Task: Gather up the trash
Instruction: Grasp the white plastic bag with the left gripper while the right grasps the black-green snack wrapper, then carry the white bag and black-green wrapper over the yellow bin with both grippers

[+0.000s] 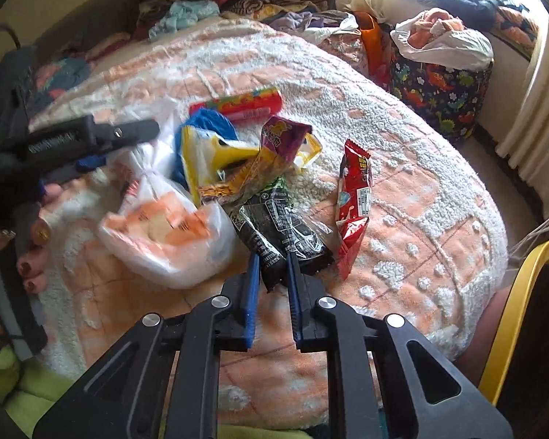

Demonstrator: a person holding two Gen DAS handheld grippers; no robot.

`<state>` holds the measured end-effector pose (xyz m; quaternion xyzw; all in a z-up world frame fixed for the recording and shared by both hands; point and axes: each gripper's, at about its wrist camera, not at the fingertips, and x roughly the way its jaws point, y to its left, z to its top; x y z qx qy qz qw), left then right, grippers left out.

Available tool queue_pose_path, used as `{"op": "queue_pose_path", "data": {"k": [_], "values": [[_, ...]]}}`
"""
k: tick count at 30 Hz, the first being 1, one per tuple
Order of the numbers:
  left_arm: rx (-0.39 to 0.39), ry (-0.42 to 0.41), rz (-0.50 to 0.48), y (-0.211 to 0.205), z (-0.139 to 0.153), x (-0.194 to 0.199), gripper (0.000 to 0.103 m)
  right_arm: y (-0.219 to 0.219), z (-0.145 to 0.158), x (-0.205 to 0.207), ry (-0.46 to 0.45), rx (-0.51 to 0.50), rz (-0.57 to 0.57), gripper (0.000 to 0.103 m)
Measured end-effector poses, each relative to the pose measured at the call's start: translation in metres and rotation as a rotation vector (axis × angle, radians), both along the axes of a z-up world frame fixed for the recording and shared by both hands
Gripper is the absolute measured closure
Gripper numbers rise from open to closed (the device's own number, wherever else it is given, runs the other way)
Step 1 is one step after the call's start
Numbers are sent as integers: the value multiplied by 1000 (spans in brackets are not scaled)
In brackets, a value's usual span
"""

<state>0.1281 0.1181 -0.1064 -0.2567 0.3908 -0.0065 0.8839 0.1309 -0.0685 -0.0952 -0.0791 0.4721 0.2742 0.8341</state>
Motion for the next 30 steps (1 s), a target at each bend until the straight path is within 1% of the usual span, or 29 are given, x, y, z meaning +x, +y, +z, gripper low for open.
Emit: {"op": "queue_pose_path", "data": {"k": [3,11,20,21,22,25,30], "values": [[3,-20,-9,-1,8,-2,61,-9,11,-5,-1,69,-12,89],[26,-100,-35,-9,40,-9,65,-23,33,-23,-32,155,-45,89],[39,-175,-53,-18,72,-17,68,-43,62,-34,-118,206,-88,89],[40,-182,-55,-19,75,-18,69,-45,64,-35,-125,208,-94,89],[40,-189,-57,-20,78,-19,77,-47,66,-36,-132,208,-100,89],[45,-204,-69,-24,86,-20,77,-54,72,-38,-150,215,-116,89],[57,-212,-90,-33,89,-21,78,-64,78,-37,-169,224,-140,89]]}}
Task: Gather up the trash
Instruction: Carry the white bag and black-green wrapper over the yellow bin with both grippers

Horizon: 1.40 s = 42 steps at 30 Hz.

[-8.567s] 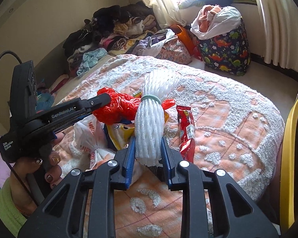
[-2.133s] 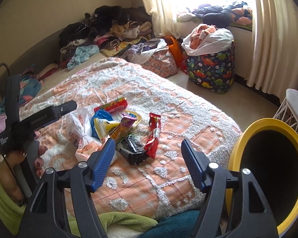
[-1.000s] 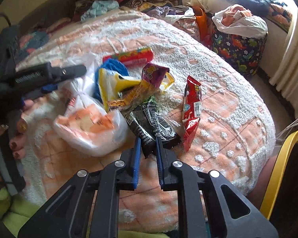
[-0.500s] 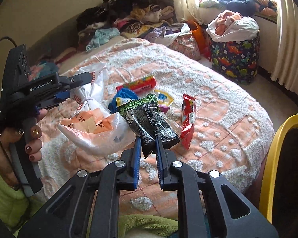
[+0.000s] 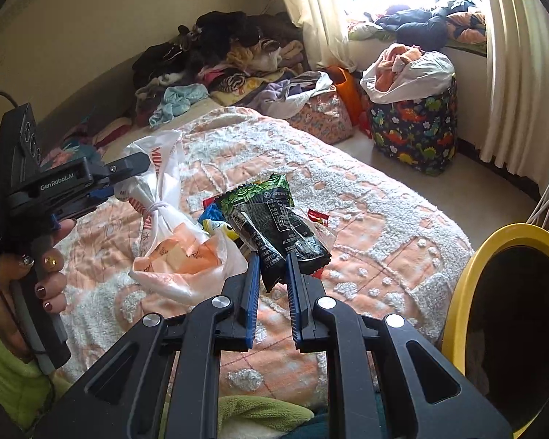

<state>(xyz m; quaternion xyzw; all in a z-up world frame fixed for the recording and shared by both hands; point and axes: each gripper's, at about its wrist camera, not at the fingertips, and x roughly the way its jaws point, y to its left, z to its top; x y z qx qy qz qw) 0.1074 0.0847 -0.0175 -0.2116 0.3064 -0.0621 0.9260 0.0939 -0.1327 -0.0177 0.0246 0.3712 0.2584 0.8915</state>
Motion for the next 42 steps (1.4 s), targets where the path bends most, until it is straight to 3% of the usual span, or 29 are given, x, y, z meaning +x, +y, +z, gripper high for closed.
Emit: {"op": "queue_pose_path", "data": {"k": [42], "values": [[116,-62,-241,-128,17,3,79,-139,27,-9,-63,102,-300,89]]}}
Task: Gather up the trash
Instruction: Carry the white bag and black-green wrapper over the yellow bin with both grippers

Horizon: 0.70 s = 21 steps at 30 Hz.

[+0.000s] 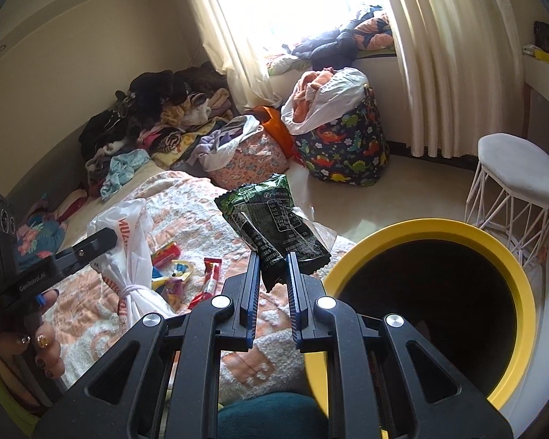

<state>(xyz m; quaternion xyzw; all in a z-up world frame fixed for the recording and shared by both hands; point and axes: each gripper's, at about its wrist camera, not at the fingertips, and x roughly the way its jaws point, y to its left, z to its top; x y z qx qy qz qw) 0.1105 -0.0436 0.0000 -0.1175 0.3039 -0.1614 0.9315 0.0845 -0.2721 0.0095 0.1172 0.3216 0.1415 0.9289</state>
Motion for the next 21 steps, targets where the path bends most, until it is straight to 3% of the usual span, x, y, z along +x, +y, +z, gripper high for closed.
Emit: {"op": "queue_pose_path", "data": {"k": [21], "values": [[51,-7,-95,-49,-6,-1,79,-51,-8,2,14,38,-138,89]]}}
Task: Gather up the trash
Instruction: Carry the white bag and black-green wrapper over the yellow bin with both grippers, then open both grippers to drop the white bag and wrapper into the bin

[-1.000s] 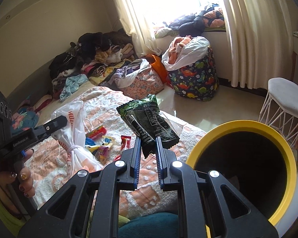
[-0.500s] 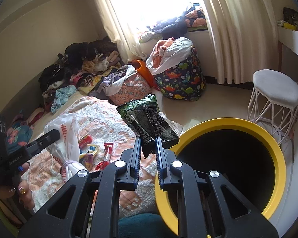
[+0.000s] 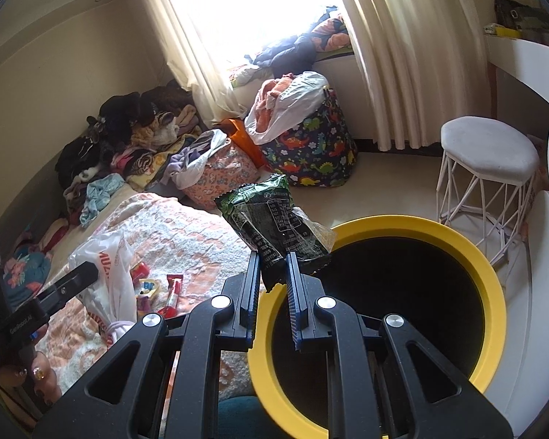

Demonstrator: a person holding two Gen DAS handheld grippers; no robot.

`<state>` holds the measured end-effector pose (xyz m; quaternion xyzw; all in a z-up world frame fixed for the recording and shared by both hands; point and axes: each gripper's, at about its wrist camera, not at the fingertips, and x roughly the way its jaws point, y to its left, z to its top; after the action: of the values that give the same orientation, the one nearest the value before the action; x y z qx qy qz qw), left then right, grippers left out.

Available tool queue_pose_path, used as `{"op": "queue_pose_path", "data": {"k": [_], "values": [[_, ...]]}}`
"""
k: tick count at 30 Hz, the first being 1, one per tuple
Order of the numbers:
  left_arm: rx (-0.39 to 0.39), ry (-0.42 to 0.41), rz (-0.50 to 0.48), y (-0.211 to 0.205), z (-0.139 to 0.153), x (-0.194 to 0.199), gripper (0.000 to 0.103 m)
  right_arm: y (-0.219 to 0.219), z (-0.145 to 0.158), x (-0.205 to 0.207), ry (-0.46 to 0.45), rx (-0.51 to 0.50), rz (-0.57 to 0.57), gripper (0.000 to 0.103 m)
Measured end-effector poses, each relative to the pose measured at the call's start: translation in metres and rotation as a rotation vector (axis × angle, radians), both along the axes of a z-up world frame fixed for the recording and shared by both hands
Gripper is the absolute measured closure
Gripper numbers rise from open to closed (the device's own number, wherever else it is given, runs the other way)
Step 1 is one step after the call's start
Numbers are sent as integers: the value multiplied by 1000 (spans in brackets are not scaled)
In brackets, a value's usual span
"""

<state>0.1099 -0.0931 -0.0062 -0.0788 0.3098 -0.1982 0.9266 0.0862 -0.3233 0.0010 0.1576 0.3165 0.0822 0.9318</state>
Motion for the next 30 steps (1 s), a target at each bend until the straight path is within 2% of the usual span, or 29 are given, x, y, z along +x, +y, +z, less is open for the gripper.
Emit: {"op": "queue_pose_path", "data": {"k": [11,19,30], "values": [[34,-2,-63,-33,-9,0,79,-29,-10,-4,22,3,-93,89],[39,12,-95,-56,-19,4,79,-51,-23,-2,72,7,-161,89],[84,24,-111,-86,-38,14,79,-74,-44,-3,137,76,-219,89]]}}
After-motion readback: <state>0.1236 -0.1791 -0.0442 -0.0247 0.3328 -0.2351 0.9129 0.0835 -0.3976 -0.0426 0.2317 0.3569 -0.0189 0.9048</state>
